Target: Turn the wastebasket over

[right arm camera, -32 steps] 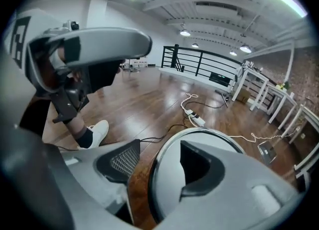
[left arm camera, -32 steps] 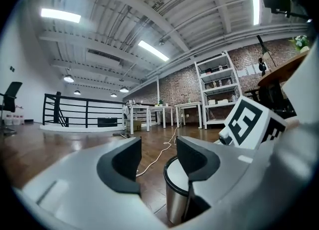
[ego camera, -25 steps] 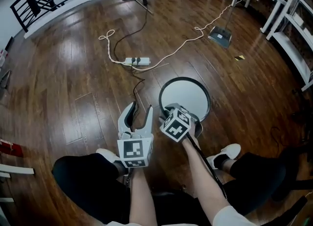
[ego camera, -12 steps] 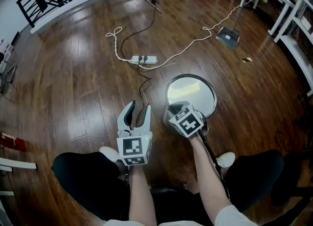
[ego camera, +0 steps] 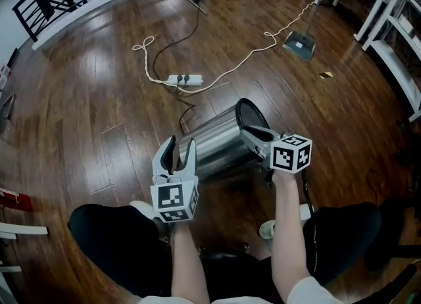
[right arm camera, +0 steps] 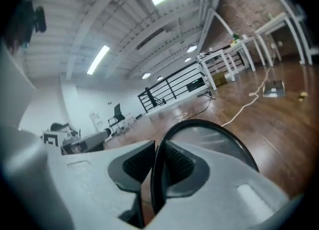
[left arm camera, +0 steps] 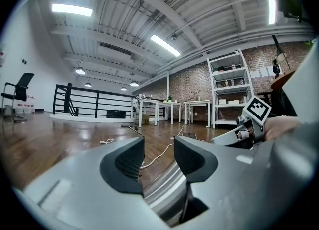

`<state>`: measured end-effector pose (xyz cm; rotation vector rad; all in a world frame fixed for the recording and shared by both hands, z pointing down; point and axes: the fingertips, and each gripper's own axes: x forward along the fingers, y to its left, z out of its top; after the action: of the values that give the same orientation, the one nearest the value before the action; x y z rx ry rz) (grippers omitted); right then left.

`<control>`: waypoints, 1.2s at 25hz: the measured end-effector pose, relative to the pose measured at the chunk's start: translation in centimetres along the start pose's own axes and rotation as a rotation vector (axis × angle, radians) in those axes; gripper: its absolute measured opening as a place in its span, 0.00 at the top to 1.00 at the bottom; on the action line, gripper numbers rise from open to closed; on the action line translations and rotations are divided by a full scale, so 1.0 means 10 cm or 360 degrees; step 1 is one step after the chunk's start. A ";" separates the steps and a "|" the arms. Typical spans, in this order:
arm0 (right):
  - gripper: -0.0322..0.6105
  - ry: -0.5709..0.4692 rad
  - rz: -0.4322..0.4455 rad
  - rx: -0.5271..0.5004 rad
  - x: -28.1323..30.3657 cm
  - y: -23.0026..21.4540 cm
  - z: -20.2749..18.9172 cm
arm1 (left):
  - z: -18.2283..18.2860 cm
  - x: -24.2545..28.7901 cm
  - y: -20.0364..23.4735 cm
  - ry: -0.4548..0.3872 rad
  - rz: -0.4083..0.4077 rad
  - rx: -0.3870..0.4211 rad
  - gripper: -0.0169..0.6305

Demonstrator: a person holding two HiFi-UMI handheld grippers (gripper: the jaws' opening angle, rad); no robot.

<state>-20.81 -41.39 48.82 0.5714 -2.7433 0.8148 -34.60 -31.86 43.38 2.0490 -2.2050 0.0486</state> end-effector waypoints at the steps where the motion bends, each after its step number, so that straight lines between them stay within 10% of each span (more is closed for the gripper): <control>1: 0.87 -0.0060 -0.0018 0.0091 -0.09 -0.13 -0.03 | -0.02 0.01 -0.01 0.0008 -0.0005 -0.0008 0.65; 12: 0.87 0.0031 -0.0433 0.0508 -0.68 -1.24 -1.15 | -0.36 0.16 -0.31 0.0156 -0.0098 0.0012 0.65; 24: 0.86 0.0033 -0.0474 0.0286 -0.57 -1.31 -1.12 | -1.33 0.22 0.02 0.0513 -0.0012 -0.0109 0.63; 30: 0.72 0.0122 -0.0619 -0.0010 -0.57 -1.18 -0.91 | -1.75 0.25 0.19 0.0676 0.0013 -0.0334 0.37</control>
<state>-9.71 -43.63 60.13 1.0075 -2.4472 0.7129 -35.33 -32.23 61.13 1.7279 -1.8725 0.2213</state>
